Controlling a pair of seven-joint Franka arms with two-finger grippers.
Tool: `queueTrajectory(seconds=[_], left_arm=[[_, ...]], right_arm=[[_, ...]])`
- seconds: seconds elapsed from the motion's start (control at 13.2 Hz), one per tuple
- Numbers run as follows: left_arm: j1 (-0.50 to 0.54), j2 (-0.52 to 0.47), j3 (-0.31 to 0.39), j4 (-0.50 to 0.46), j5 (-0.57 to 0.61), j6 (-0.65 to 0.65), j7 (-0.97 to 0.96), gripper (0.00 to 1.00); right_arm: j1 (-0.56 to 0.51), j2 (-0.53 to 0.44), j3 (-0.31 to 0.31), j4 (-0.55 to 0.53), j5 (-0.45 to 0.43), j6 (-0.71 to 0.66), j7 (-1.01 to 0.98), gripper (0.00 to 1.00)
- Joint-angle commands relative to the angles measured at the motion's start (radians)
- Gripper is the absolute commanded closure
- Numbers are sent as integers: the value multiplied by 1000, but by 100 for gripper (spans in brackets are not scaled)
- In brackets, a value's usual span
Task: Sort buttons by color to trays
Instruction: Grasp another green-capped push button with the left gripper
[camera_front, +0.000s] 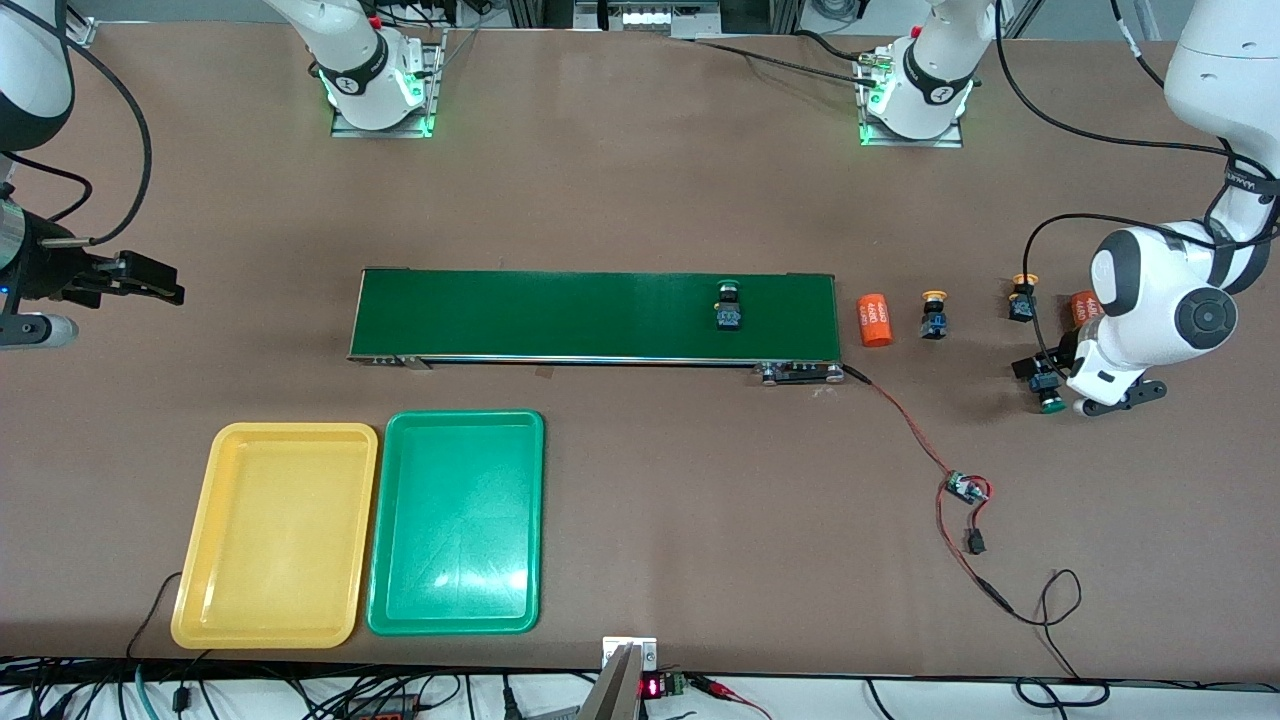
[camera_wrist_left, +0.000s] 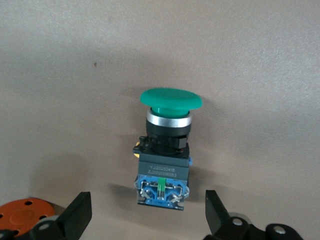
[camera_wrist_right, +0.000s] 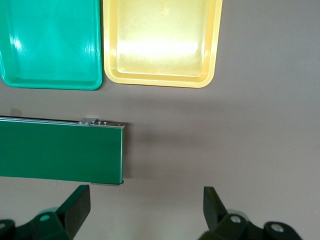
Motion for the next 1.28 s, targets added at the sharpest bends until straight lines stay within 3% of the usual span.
queueTrajectory(seconds=[0.0, 0.45, 0.6, 0.83, 1.06, 1.21], left_arm=[[22, 10, -11, 15, 7, 3, 40, 5], [22, 27, -11, 23, 7, 21, 51, 33], [19, 23, -11, 23, 7, 20, 49, 57], [11, 3, -15, 23, 9, 12, 51, 78], [-12, -54, -29, 14, 6, -23, 95, 86], [-36, -115, -92, 14, 6, -147, 88, 89]], right_arm=[[-1, -4, 3, 3, 8, -12, 12, 0], [-3, -3, 3, 3, 11, -12, 12, 0], [-3, -3, 3, 3, 11, -18, 11, 0], [-3, -3, 3, 3, 11, -23, 9, 0], [-1, -3, 4, 0, 11, -37, 8, 0], [-1, -3, 4, 0, 11, -38, 8, 0]])
